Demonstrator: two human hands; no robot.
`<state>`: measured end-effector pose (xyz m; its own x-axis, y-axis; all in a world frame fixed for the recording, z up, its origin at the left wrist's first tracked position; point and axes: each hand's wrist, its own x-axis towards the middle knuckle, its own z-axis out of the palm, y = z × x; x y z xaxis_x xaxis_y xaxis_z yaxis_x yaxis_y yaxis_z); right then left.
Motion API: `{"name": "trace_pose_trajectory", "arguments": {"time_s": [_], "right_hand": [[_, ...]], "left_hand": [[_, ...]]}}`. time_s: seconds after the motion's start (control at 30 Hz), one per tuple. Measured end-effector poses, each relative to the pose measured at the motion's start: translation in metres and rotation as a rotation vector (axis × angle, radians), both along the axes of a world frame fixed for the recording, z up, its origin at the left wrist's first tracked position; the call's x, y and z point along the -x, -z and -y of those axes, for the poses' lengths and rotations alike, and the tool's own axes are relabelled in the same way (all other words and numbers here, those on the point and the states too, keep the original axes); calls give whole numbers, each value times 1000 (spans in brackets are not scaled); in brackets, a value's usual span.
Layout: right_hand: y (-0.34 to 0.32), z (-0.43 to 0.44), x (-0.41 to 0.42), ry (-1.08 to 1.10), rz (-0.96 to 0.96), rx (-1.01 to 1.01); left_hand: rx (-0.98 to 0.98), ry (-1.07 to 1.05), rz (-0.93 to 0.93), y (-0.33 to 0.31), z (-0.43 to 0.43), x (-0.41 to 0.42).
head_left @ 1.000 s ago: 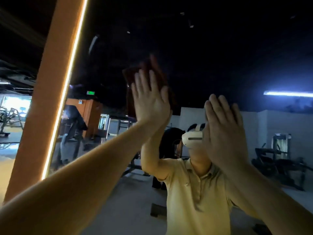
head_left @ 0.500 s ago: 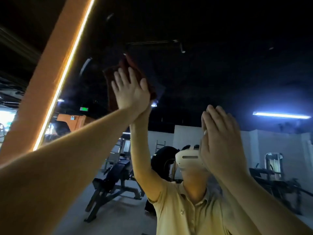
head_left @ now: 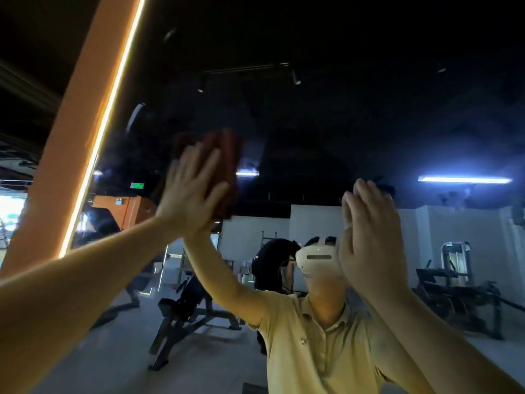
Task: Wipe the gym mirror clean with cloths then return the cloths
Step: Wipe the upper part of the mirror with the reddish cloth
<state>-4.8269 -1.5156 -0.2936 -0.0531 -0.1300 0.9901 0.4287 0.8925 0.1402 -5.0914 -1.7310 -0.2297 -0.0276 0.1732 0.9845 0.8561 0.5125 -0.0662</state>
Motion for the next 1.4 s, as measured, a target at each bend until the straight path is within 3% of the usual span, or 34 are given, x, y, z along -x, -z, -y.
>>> {"name": "trace_pose_trajectory", "arguments": {"time_s": [0.07, 0.13, 0.23, 0.33, 0.43, 0.5, 0.7, 0.8, 0.87, 1.17, 1.27, 1.4], "right_hand": [[3, 1, 3, 69, 16, -24], [3, 2, 5, 58, 13, -32], [6, -3, 3, -198, -38, -9], [5, -9, -4, -549, -180, 75], [5, -6, -8, -490, -233, 76], [12, -4, -9, -377, -182, 50], [46, 9, -29, 35, 110, 19], [71, 0, -56, 185, 173, 53], [84, -13, -74, 284, 191, 95], [60, -29, -125, 194, 372, 68], [35, -17, -134, 96, 215, 90], [17, -24, -137, 315, 142, 161]], "left_hand": [[-184, -26, 276, -11, -4, -6], [-302, 13, 377, -24, -33, -40], [-241, 59, 180, -23, -86, -105], [5, 98, -91, 9, -126, -161], [323, 67, -383, 48, -124, -159], [377, 96, -416, 52, -95, -127], [24, 14, 69, 93, -10, -17], [-188, 47, 347, 141, -13, -21], [-238, 46, 380, 161, -36, -48], [166, 179, -157, 78, -160, -213], [403, 198, -353, 92, -161, -218], [589, 95, -566, 90, -136, -175]]}}
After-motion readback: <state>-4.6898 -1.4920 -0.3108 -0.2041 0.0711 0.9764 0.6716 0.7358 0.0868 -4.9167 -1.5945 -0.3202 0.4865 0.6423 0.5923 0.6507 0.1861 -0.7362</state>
